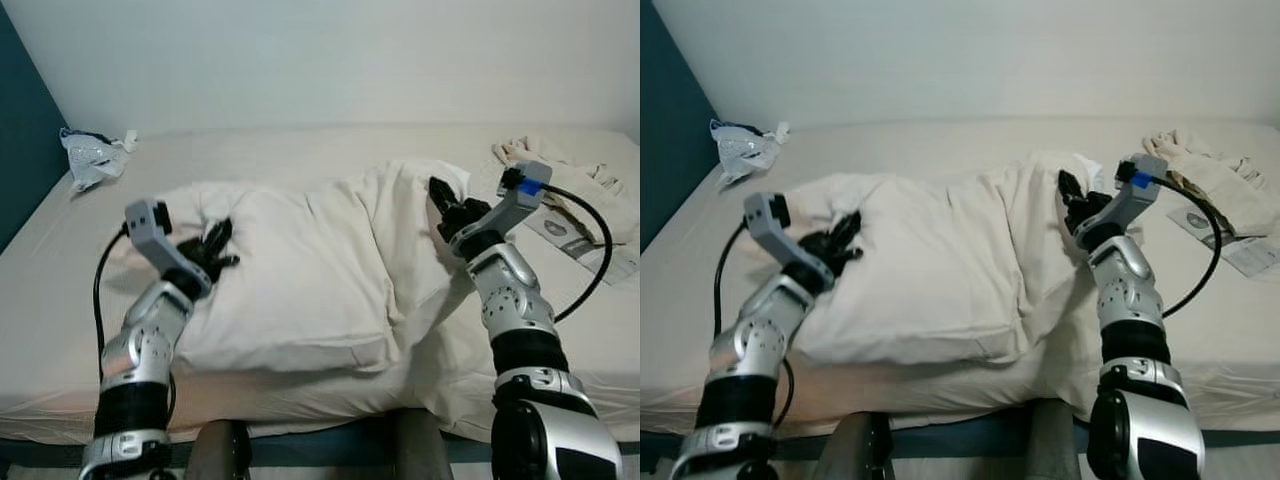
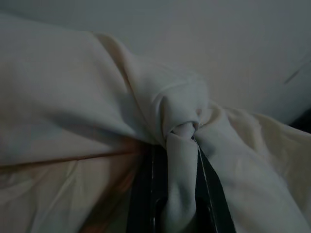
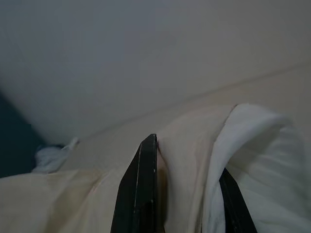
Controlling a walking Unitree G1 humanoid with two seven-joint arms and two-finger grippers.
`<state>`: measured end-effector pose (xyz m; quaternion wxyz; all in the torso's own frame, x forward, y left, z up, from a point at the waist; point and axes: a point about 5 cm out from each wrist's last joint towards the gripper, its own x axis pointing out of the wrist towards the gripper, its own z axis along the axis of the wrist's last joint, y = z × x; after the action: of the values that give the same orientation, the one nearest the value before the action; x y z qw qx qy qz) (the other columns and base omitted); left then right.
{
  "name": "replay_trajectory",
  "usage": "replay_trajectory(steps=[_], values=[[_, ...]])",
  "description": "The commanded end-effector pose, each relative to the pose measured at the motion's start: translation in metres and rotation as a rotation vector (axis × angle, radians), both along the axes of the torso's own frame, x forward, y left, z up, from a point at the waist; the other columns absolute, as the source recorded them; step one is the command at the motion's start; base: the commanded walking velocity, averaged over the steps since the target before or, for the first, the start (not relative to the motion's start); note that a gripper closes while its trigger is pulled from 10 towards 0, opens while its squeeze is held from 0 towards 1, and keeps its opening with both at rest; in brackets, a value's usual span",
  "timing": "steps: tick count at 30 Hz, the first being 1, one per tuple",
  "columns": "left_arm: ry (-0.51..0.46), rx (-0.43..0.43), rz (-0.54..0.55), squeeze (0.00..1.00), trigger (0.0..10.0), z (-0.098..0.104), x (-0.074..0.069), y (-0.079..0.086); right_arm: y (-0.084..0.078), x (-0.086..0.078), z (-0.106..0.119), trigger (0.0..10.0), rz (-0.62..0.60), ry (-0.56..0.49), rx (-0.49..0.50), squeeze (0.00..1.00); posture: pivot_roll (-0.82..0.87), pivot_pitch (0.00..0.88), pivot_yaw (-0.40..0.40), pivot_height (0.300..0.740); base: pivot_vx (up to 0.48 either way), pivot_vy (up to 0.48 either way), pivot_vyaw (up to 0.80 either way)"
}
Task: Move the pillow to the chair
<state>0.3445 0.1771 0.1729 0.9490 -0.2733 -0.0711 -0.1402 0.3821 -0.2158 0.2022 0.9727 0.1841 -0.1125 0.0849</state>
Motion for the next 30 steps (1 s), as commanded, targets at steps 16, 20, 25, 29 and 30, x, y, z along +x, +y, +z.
replay_trajectory(steps=[16, 20, 25, 29, 30], values=[[0.001, 0.233, 0.052, 0.0, 10.0, -0.01, -0.003, -0.026, 0.023, -0.007, -0.024, 10.0, -0.076, 0.042, -0.216, 0.0, 0.0, 0.025, 0.001, 0.551, 0.0, 0.0, 0.0], [-0.035, 0.291, 0.089, 0.0, 10.0, -0.007, -0.004, -0.024, 0.025, -0.011, -0.028, 10.0, -0.073, 0.034, -0.215, 0.0, 0.0, 0.026, 0.004, 0.556, 0.0, 0.0, 0.0], [-0.038, 0.255, 0.102, 0.0, 10.0, -0.009, -0.006, -0.025, 0.033, -0.013, -0.033, 10.0, -0.06, 0.039, -0.259, 0.0, 0.0, 0.024, 0.008, 0.576, 0.0, 0.0, 0.0], [-0.041, 0.261, 0.089, 0.0, 10.0, -0.011, -0.008, -0.032, 0.038, -0.013, -0.032, 10.0, -0.056, 0.032, -0.28, 0.0, 0.0, 0.023, 0.006, 0.596, 0.0, 0.0, 0.0], [-0.044, 0.26, 0.092, 0.0, 10.0, -0.011, -0.008, -0.033, 0.038, -0.013, -0.032, 10.0, -0.058, 0.031, -0.277, 0.0, 0.0, 0.023, 0.006, 0.601, 0.0, 0.0, 0.0]])
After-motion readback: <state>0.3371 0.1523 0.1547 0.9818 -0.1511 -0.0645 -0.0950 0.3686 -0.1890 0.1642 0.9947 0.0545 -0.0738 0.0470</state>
